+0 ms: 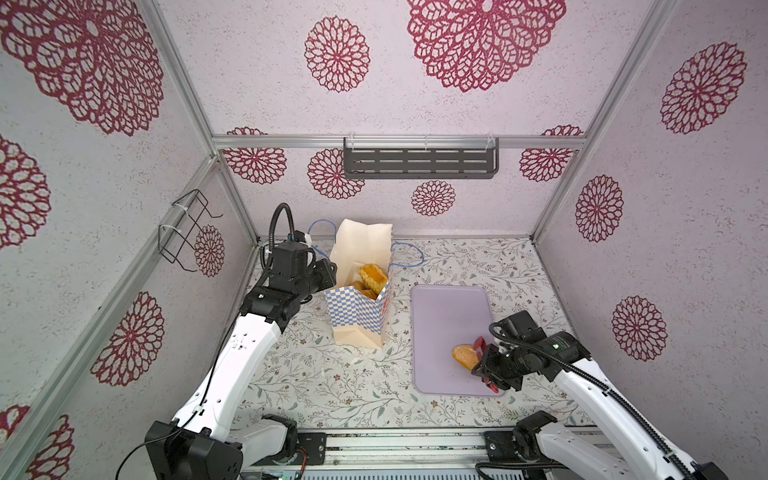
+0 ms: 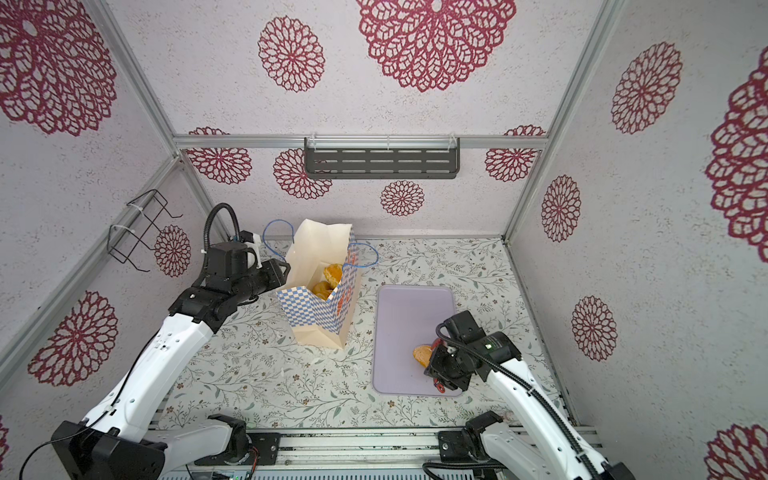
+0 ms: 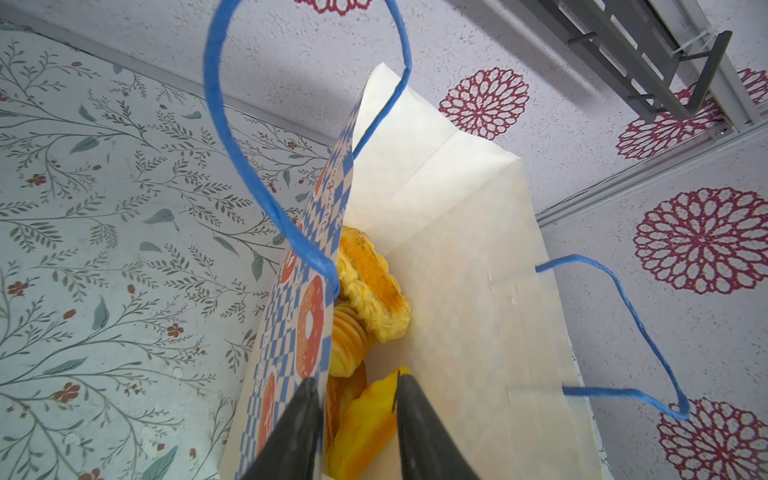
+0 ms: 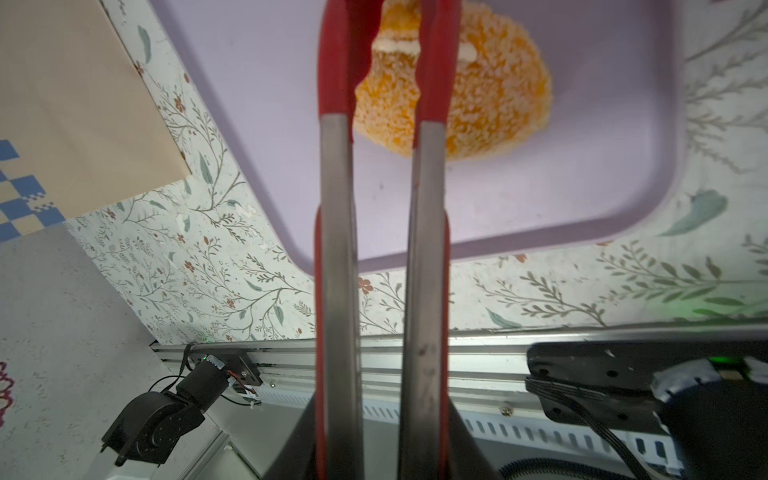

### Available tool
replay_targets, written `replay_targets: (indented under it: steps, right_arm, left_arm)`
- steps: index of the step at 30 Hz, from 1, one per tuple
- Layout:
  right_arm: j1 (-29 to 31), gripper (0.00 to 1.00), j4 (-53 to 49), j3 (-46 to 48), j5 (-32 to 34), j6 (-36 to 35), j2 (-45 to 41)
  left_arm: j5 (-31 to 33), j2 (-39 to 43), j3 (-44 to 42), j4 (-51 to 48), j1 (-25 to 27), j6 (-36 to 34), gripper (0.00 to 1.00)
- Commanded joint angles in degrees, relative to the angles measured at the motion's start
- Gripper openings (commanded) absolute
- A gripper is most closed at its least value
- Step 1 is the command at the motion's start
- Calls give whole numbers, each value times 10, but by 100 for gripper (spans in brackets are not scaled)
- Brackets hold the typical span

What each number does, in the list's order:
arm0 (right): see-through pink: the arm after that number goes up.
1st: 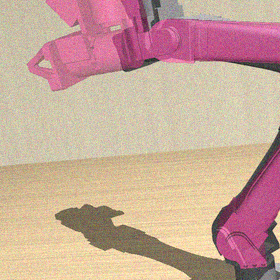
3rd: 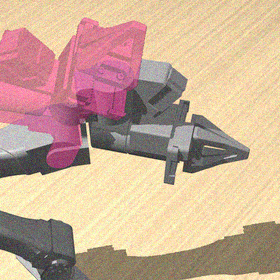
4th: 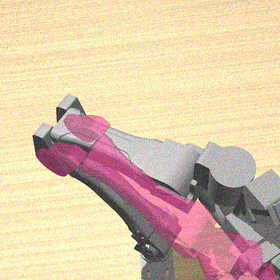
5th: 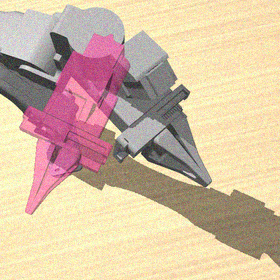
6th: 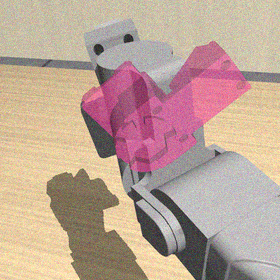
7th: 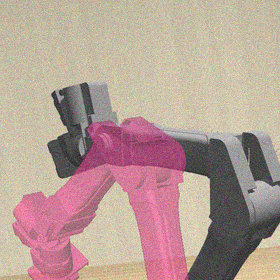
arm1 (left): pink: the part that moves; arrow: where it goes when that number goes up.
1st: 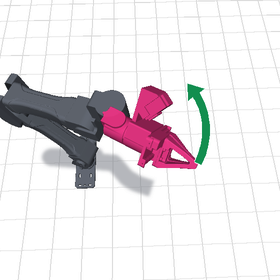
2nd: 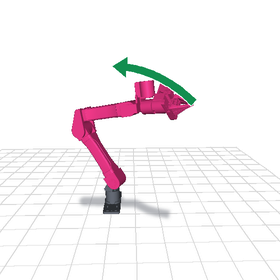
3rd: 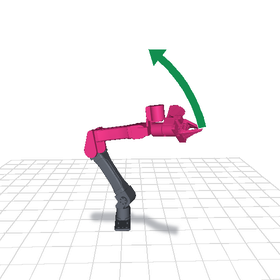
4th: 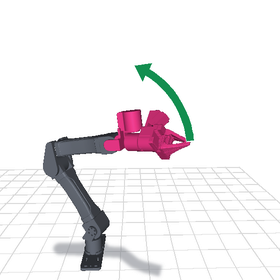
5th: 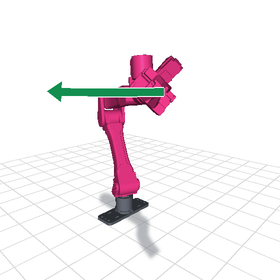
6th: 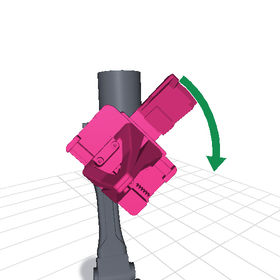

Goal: Place the fake bread into the paper bag

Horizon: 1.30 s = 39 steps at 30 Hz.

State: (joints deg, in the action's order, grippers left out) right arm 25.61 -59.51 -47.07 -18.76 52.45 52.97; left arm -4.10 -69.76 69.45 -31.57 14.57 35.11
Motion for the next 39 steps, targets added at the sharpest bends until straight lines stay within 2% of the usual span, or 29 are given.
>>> replay_targets:
  steps: [1,5,11,15,17,20,22,29,34,39]
  right_arm:
    - [6,33,16,-37,-3,-23,14]
    - [2,35,-35,-78,33,-57,24]
    - [-7,37,-82,-103,36,-40,-5]
    - [-7,37,-90,-74,-12,0,-48]
    - [-6,35,-107,-65,-36,-1,-59]
    - [-7,35,-145,-74,-58,-39,-63]
    - [-7,35,-154,-66,-101,-65,-65]
    - [-6,32,-199,-38,-157,-133,-66]
    - [-6,32,-232,-34,-146,-173,-42]
    - [-6,33,-257,-51,-77,-191,-7]
  left_arm:
    - [-4,-2,4,9,-4,-1,35]
    - [-3,-3,4,8,-4,1,35]
    - [-4,-8,5,13,-4,1,35]
    - [-1,-15,15,7,-5,-7,35]
    - [-2,-18,20,4,-6,-11,35]
    - [0,-18,26,0,-8,-14,35]
    - [0,-18,29,0,-8,-14,35]
    - [1,-20,34,0,-9,-11,35]
    - [2,-18,31,-3,-8,-10,35]
    - [4,-17,29,-3,-8,-8,35]
